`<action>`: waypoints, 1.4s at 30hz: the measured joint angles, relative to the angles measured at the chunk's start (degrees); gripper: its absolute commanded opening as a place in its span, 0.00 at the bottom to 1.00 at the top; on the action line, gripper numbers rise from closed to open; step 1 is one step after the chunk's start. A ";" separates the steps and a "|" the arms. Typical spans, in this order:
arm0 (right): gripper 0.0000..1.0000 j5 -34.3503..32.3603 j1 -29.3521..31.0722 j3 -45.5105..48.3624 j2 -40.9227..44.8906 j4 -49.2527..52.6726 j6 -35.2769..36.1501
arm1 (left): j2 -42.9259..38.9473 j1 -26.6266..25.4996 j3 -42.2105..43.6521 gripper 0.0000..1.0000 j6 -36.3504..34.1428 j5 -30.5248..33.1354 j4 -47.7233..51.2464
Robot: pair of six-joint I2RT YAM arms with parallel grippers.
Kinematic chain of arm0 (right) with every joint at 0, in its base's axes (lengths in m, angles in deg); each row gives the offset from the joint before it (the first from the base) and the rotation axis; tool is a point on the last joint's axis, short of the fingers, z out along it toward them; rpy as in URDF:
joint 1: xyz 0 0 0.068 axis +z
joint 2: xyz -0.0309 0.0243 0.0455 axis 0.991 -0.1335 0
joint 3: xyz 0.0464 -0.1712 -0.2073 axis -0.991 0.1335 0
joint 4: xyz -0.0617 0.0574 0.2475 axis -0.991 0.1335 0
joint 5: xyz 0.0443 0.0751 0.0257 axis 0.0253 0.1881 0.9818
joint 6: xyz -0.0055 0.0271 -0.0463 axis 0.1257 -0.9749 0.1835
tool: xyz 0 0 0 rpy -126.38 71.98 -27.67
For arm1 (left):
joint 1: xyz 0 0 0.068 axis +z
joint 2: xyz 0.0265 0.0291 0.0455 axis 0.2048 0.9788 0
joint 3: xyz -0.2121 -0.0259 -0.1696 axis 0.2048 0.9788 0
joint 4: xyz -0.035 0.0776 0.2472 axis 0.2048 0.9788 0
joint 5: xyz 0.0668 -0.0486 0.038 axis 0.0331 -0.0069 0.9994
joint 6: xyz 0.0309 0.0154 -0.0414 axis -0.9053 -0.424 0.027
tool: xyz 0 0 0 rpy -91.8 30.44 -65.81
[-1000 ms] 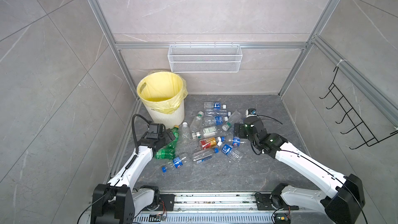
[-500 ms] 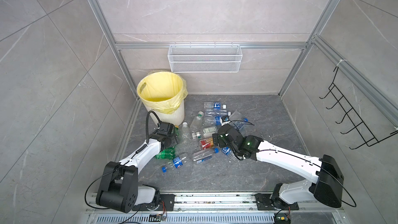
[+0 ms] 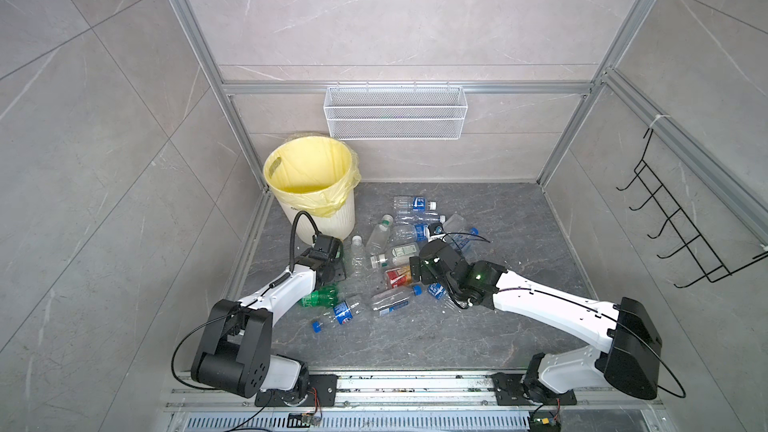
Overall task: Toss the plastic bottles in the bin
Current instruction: 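Lower the left gripper onto the green bottle while the right gripper moves over the pile, then close the left gripper around the green bottle's body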
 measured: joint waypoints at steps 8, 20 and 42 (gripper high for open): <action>1.00 0.00 0.00 0.13 0.00 -0.39 -0.44 | 2.23 -0.44 -1.31 0.71 -0.90 -0.02 -1.05; 1.00 0.22 0.00 0.90 -0.13 -0.90 -1.05 | 3.39 -1.62 -1.33 0.78 -1.42 0.04 -1.11; 1.00 0.44 0.00 2.29 -0.09 -1.49 -1.70 | 4.04 -3.52 -1.88 0.53 -2.49 -0.04 -0.79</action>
